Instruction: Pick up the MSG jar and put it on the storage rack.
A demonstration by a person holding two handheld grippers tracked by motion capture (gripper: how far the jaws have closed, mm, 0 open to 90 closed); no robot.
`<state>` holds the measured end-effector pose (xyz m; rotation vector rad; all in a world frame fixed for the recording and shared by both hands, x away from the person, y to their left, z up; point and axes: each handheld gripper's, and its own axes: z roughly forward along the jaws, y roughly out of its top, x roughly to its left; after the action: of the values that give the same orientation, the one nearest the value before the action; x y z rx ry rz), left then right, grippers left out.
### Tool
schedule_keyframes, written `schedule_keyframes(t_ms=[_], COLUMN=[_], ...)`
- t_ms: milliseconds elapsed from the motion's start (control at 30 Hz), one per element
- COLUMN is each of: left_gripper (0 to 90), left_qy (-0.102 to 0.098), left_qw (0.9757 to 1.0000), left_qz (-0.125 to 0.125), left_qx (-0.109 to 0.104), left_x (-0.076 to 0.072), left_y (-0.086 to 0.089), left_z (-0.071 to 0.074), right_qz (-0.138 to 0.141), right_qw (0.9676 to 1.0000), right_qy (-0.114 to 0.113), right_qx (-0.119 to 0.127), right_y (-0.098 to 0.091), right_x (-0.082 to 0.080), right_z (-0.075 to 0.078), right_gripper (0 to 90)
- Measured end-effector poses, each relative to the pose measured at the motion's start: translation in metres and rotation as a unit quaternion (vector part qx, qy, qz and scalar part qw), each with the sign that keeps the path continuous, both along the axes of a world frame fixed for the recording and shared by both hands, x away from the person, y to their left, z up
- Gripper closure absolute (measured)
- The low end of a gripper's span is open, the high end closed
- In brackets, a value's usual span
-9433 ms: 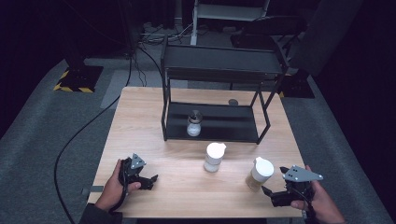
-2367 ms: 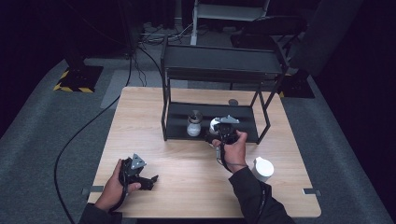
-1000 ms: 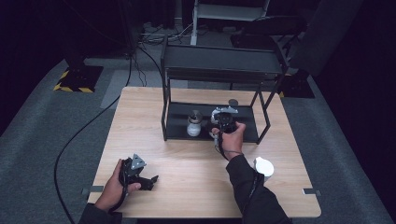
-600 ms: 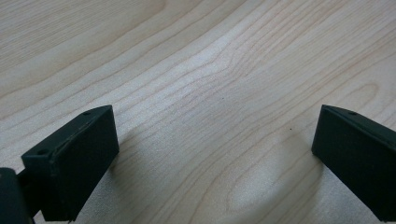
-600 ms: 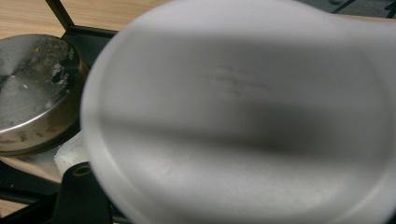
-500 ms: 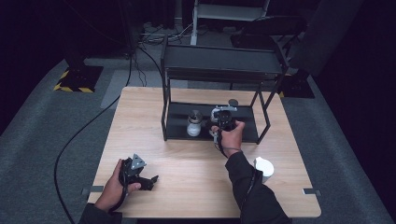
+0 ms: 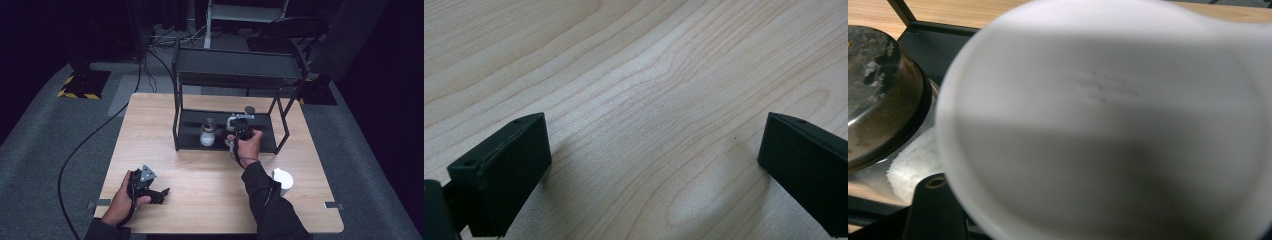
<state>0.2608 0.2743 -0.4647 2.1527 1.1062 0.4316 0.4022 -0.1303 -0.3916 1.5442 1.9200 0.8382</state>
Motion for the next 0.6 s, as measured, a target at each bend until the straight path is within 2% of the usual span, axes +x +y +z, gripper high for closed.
schedule_keyframes(t_ms=[400, 600], left_gripper=[0.4, 0.4], left_qy=[0.000, 0.000], left_qw=[1.0000, 1.0000], left_qz=[0.000, 0.000], left_qx=[0.000, 0.000], left_x=[-0.0001, -0.0001], left_y=[-0.0001, 0.0000], left_z=[0.0000, -0.0001], right_qz=[-0.002, -0.003], right_qw=[0.9999, 0.9998], right_qy=[0.008, 0.014], right_qx=[0.008, 0.014], right_y=[-0.0029, -0.0066], right_x=[0.0014, 0.0025], right_z=[0.0013, 0.0020], right_gripper=[29.6, 26.2])
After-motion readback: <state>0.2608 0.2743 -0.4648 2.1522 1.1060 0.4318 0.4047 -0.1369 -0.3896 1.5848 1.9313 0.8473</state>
